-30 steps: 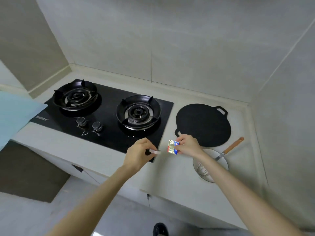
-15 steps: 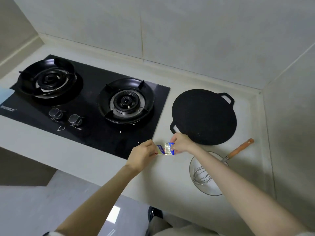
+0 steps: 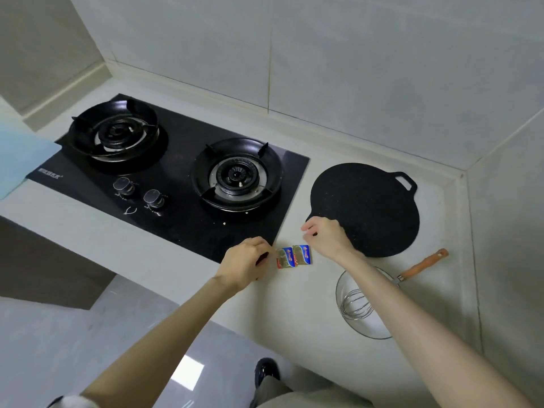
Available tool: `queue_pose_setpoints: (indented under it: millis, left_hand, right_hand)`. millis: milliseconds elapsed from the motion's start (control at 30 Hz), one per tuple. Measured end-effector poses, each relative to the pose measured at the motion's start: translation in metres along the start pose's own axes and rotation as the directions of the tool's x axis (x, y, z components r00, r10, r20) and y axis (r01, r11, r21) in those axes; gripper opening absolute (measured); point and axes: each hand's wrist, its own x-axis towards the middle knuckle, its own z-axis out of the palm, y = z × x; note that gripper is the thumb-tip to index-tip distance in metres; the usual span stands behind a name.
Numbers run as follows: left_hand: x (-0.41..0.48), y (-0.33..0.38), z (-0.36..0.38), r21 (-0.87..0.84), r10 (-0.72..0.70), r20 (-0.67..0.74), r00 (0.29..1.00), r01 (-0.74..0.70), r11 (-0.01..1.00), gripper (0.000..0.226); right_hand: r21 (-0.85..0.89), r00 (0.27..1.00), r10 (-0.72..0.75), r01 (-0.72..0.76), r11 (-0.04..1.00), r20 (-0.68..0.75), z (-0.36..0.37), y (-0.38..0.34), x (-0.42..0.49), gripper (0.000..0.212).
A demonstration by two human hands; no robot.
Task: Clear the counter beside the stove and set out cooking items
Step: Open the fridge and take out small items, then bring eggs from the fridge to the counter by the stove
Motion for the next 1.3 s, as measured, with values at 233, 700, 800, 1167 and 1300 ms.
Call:
queue_pose_setpoints:
  millis: [233,700,800,1167,1300]
  left_hand:
    - [-0.046,-0.006,-0.053,-0.091,-0.155,-0.16,0.975,0.142,0.986,0.029]
    - [-0.297,-0.058,-0.169,-0.122,-0.417,-0.437,0.797,0.406,0.906,0.028]
    - [-0.375,-0.062,-0.196,-0.171,-0.493,-0.508,0.706,0.479,0.861,0.028]
    - [-0.631,-0.028,-0.25,-0.415,-0.644,-0.738,0.203,0.616,0.669,0.023]
    - [-0.698,0.003,-0.252,-0.499,-0.65,-0.759,-0.008,0.649,0.575,0.023]
  right_hand:
    - [0.149,0.977,-0.211,0.213,0.966,-0.028,-0.01,-0.066,-0.051,0.021]
    - [0.189,0.766,-0.63,0.605,0.774,0.13,0.081,-0.25,-0.195,0.02]
    - [0.221,0.655,-0.741,0.708,0.671,0.148,0.111,-0.304,-0.241,0.02]
    - [0.443,0.131,-0.959,0.866,0.234,0.25,0.209,-0.465,-0.413,0.02]
    - [0.527,-0.092,-0.959,0.848,0.066,0.268,0.238,-0.499,-0.469,0.02]
